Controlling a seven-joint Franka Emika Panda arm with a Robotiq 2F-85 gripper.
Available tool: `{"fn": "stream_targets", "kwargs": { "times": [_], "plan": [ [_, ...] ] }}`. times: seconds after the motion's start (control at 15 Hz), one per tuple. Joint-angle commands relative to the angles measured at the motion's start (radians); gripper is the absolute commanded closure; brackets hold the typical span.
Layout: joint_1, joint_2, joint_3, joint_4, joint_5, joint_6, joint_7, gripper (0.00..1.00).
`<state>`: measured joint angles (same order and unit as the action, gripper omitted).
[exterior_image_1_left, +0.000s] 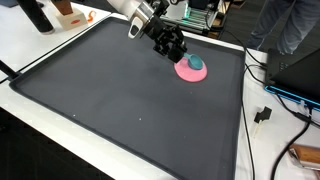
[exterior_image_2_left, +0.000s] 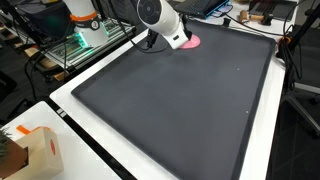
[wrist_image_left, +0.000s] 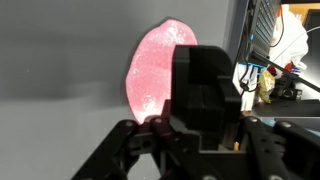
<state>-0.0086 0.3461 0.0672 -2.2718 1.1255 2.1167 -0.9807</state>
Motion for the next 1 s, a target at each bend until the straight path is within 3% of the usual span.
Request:
{"fn": "stream_targets", "kwargs": {
  "times": [0.0, 0.93],
  "plan": [
    [0.021, 0.061, -0.018, -0.008, -0.025, 0.077, -0.031, 0.74],
    [0.010, -0.010, -0.007, -0.010, 0.013, -0.018, 0.006, 0.74]
  ]
}}
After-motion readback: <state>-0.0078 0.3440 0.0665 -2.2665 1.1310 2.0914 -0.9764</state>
